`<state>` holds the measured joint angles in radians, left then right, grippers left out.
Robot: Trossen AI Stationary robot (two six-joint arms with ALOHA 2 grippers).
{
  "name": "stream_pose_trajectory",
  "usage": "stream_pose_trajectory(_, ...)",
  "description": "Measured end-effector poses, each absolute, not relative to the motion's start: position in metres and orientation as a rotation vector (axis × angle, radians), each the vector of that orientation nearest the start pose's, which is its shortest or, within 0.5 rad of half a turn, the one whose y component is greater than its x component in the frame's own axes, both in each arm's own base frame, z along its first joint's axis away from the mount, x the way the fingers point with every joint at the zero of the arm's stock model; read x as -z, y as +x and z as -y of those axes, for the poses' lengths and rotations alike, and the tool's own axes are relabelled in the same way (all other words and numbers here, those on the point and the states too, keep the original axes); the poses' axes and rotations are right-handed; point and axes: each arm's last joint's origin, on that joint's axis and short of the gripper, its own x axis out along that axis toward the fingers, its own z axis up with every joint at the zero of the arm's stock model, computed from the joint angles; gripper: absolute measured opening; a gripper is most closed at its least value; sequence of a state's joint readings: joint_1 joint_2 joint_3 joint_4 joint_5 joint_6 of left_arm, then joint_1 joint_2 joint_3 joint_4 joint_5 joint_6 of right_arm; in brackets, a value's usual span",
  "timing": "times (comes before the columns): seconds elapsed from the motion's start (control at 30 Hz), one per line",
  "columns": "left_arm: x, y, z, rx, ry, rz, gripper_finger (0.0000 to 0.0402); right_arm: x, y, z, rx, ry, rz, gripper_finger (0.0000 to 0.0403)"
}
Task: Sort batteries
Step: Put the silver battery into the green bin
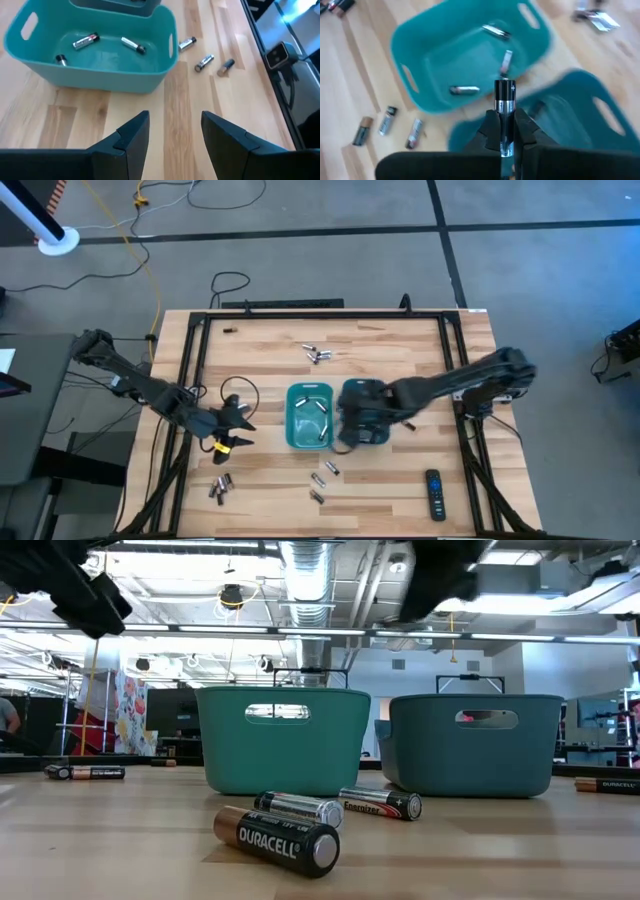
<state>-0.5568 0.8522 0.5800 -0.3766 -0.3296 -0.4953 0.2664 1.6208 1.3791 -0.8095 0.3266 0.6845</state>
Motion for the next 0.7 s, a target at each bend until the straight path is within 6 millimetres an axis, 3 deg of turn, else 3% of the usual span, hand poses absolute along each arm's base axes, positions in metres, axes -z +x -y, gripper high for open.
stream_pose_trajectory(0.2, -0.240, 0.138, 0.082, 0.111, -0.185, -0.645, 0.0176, -0.261, 0.393, -0.073, 0.337, 0.346, -0.981, 0.0011)
stream_pose_trajectory(0.37, -0.242, 0.125, 0.083, 0.151, -0.179, -0.666, 0.0176, -0.236, 0.435, -0.068, 0.315, 0.392, -1.023, 0.0011)
stream_pose_trajectory(0.5, -0.244, 0.121, 0.084, 0.161, -0.222, -0.661, 0.0176, -0.213, 0.454, -0.063, 0.319, 0.427, -1.082, 0.0015)
stream_pose_trajectory(0.7, -0.244, 0.121, 0.084, 0.133, -0.299, -0.669, 0.0176, -0.195, 0.461, -0.059, 0.381, 0.475, -1.129, 0.0057)
